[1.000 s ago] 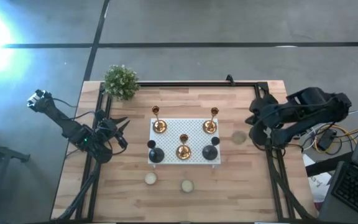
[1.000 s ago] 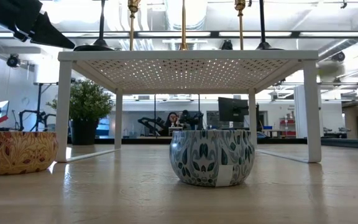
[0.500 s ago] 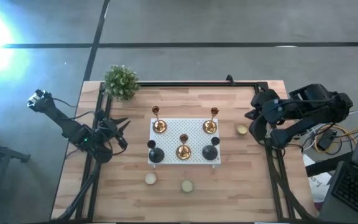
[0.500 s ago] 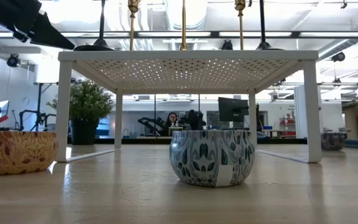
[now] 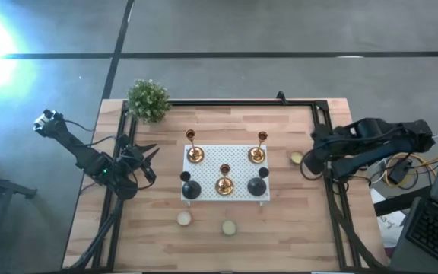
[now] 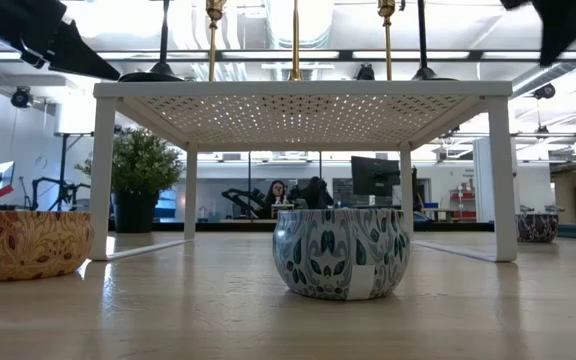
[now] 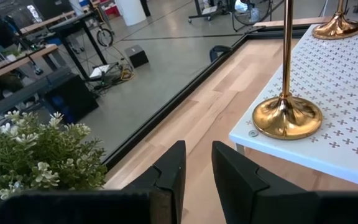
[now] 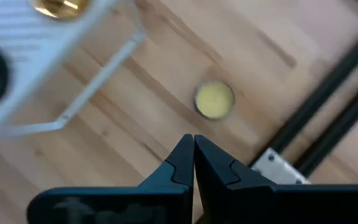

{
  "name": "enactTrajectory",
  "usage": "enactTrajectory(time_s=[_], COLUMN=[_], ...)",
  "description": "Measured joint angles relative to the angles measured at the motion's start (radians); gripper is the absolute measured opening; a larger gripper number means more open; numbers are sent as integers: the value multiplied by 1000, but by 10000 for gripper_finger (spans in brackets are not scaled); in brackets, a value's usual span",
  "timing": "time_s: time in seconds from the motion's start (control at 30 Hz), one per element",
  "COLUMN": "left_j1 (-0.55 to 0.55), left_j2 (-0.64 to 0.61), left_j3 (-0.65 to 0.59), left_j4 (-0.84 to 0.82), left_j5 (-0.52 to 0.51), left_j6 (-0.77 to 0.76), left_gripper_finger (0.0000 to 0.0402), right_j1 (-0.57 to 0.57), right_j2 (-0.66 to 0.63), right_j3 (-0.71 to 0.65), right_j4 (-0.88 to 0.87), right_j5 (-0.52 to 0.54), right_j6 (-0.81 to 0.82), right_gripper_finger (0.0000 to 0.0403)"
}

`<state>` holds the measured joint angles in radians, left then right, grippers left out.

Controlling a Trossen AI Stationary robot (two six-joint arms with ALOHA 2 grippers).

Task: Pick & Place candle stick holders
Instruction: Put the right scented candle on the shelf

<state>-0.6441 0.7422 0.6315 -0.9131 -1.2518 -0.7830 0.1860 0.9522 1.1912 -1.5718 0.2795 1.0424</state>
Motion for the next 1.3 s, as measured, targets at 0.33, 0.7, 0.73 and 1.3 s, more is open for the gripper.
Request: enactTrajectory(time_s=[0.33, 0.7, 0.73, 1.3], left_j1=[0, 0, 0, 0], left_j2=[0, 0, 0, 1], left_j3=[0, 0, 0, 0], left_j4=[0, 0, 0, 0], left_j5=[-26, -32, -33, -33], left_j6=[1, 22, 22, 20], left_gripper_finger=[83, 83, 83, 83], right_j1=[-26, -109, -109, -345], right_j2=[-48, -29, -27, 177], right_j3=[-180, -230, -225, -297], right_j4=[57, 118, 139, 191], right_j5=[-75, 42, 42, 8], right_j6=[75, -108, -109, -354], right_gripper_finger=[70, 195, 199, 319])
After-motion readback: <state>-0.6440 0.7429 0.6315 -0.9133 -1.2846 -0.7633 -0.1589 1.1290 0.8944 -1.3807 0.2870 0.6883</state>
